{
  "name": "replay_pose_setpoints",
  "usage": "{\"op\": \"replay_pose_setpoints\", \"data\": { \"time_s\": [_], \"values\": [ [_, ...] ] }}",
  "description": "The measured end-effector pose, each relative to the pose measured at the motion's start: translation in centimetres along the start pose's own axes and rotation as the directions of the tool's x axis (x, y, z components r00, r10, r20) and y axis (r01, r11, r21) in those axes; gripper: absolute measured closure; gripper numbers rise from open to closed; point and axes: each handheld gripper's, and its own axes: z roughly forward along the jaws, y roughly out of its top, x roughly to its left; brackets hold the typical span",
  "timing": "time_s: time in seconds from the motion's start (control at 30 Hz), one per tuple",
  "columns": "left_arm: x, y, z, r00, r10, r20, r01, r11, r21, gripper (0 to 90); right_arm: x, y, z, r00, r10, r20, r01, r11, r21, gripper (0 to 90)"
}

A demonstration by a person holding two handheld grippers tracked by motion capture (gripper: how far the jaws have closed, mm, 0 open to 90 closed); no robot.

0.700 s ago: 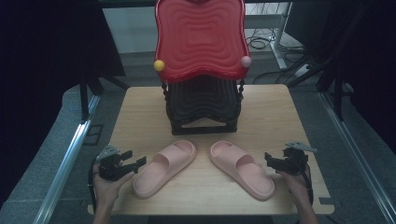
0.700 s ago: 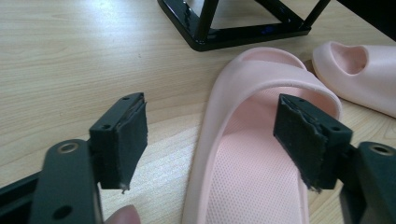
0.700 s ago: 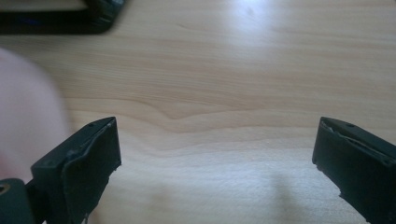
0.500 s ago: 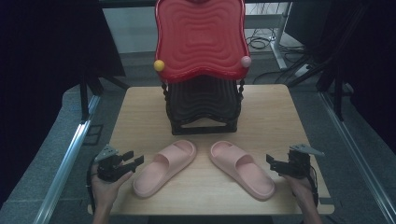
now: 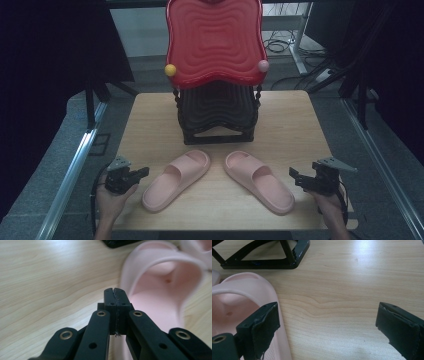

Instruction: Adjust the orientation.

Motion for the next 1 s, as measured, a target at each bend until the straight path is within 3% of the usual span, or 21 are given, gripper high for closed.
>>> {"op": "replay_pose_setpoints", "data": {
  "time_s": [0.2,0.37,0.63,0.87,1.0],
  "values": [
    [0.3,-0.6,1.5,0.9990,0.022,-0.039,-0.018,0.9947,0.102,90.0,0.3,-0.3,0.1,1.0000,-0.006,0.000,0.006,1.000,0.014,5.1],
    [-0.1,-1.0,2.7,0.9985,0.042,-0.034,-0.037,0.9875,0.153,90.0,0.6,-0.4,0.2,1.0000,-0.008,0.005,0.008,1.000,0.021,5.2],
    [-1.4,-1.5,2.9,0.9971,0.075,-0.015,-0.071,0.9820,0.175,90.0,0.5,-0.5,0.2,0.9997,0.000,0.023,0.000,1.000,0.020,5.6],
    [-3.3,-2.0,2.6,0.9949,0.096,0.031,-0.100,0.9805,0.169,90.0,0.5,-0.5,0.0,0.9997,0.004,0.026,-0.004,1.000,0.017,5.6],
    [-4.7,-2.3,2.4,0.9912,0.095,0.092,-0.108,0.9822,0.154,90.0,0.5,-0.5,0.0,0.9995,0.007,0.029,-0.007,1.000,0.019,5.6]
  ]
}}
